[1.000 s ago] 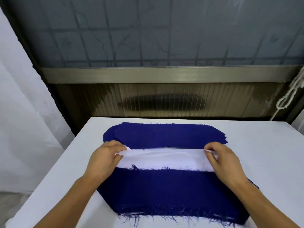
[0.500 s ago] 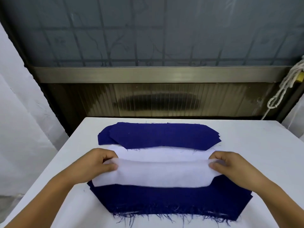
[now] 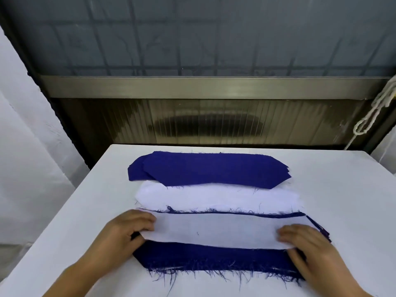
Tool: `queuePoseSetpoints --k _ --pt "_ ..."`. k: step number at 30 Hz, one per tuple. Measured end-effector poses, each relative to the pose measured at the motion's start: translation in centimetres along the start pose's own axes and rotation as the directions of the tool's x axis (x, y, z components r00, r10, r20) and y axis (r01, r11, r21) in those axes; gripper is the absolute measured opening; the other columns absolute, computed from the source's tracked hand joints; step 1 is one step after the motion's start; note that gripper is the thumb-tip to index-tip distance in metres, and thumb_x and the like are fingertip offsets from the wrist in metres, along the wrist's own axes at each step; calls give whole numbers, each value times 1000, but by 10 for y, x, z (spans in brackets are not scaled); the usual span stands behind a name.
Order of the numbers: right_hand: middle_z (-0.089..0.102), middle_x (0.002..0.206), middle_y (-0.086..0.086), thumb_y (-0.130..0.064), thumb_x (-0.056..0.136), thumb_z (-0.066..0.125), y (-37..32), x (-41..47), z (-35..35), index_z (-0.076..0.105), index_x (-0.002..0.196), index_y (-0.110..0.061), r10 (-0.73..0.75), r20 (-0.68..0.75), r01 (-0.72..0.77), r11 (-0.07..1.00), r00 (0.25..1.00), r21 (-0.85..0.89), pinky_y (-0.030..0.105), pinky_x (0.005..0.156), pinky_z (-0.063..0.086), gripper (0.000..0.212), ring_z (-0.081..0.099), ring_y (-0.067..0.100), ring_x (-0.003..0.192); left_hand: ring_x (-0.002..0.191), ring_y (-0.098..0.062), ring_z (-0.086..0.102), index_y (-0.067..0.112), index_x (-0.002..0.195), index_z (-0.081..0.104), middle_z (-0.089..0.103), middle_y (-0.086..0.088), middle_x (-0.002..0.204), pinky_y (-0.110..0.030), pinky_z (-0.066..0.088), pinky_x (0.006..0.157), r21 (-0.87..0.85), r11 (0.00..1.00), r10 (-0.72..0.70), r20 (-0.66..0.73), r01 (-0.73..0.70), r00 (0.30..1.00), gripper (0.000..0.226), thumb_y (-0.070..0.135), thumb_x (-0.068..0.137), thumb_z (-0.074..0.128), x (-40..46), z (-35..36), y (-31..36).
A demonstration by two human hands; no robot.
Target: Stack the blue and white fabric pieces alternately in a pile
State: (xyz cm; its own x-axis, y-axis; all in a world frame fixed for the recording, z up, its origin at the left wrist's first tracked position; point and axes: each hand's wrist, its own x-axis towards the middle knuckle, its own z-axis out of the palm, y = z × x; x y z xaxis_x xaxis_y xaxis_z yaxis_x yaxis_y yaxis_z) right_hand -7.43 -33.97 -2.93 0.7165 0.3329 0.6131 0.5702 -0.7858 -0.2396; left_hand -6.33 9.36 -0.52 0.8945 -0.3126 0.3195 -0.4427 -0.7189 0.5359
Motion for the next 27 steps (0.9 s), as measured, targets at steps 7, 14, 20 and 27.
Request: queuePoseSetpoints --k 7,14,20,27 --pt "70 100 -4 -36 102 31 0 -6 2 76 88 -10 27 -57 -26 1000 998 7 23 89 43 53 57 9 99 103 3 59 24 86 75 66 23 110 -14 46 85 154 975 153 44 -158 987 27 21 75 51 -4 5 0" --pt "69 98 -4 -37 102 33 -1 -7 -1 76 83 -10 32 -60 -30 999 998 26 22 86 44 54 57 8 96 101 8 58 27 86 75 66 24 108 -7 44 85 137 981 127 81 -137 989 25 27 76 52 -3 4 -1" --pt "69 97 -4 -41 101 36 -4 -8 -3 76 79 -11 36 -63 -34 999 997 31 24 82 46 54 57 7 93 101 10 58 28 85 72 63 27 111 0 39 80 111 986 120 57 -125 991 20 27 77 54 -3 9 -2" --pt "66 95 -9 -51 97 41 -9 5 -12 74 83 -16 61 14 -62 998 998 30 24 79 44 50 57 6 90 88 4 58 28 79 68 63 24 94 -17 45 77 171 975 128 81 -140 989 42 64 89 47 11 6 6"
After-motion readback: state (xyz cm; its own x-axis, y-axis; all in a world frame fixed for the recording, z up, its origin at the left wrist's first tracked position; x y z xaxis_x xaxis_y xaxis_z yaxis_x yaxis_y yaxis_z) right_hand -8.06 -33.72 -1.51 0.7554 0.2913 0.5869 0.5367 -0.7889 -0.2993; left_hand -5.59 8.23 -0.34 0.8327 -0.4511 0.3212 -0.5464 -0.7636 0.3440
